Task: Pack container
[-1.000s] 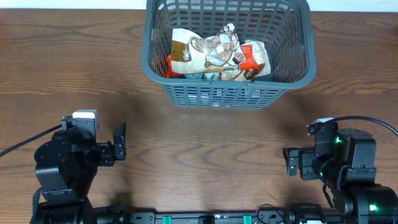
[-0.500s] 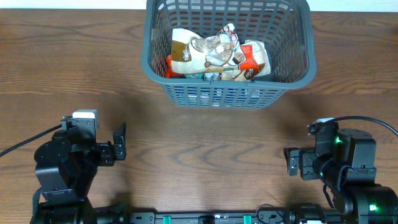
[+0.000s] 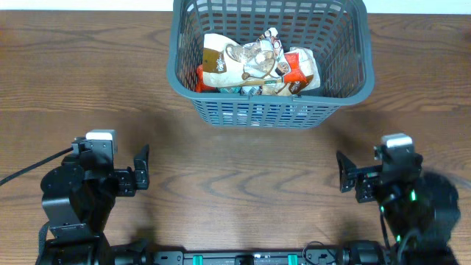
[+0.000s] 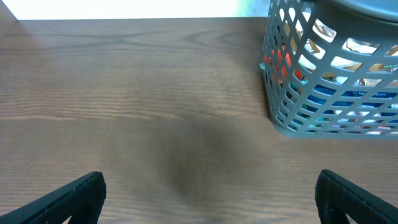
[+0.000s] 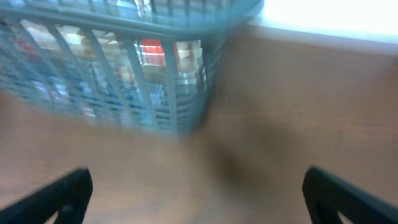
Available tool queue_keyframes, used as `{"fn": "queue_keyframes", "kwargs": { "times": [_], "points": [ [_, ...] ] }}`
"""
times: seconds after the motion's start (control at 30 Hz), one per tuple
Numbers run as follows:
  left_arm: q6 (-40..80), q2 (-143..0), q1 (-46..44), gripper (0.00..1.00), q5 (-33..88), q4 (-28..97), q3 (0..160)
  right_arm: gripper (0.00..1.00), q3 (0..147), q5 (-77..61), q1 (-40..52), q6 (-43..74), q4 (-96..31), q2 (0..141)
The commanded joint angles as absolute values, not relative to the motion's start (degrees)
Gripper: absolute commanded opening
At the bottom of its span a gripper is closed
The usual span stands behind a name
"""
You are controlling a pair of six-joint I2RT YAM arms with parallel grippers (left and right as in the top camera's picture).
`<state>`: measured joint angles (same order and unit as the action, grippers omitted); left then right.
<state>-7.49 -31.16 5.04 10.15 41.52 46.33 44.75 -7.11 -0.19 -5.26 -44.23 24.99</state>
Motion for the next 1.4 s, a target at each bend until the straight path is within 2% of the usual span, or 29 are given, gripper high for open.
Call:
{"fn": "queue_keyframes", "kwargs": {
  "times": [0.0, 0.3, 0.47, 0.7, 0.93, 1.37],
  "points": [
    [-6.9, -31.4, 5.1, 0.99, 10.5, 41.3, 46.1, 0.99, 36.2, -11.4, 0.5, -5.6, -37.2, 17.3],
    [-7.0, -31.4, 5.1, 0.99, 10.5, 41.3, 46.1, 0.99, 13.8, -10.2, 0.5, -5.7, -8.3, 5.1],
    [-7.0, -31.4, 5.1, 0.99, 10.5, 41.3, 46.1, 0.99, 5.2, -6.3, 1.1, -5.8, 1.0, 1.8],
    [-7.0, -31.4, 5.1, 0.99, 10.5, 41.3, 46.1, 0.99, 0.6, -3.7, 2.0, -6.9, 2.3, 0.3],
    [-7.0, -31.4, 5.1, 0.99, 10.5, 41.3, 46.1, 0.99, 0.3, 1.6, 3.7, -6.9, -4.3, 0.3],
    [-6.9, -31.4, 5.1, 0.99, 10.5, 41.3, 46.1, 0.99, 0.3, 0.6, 3.7, -6.9, -4.4, 0.3]
  ]
}}
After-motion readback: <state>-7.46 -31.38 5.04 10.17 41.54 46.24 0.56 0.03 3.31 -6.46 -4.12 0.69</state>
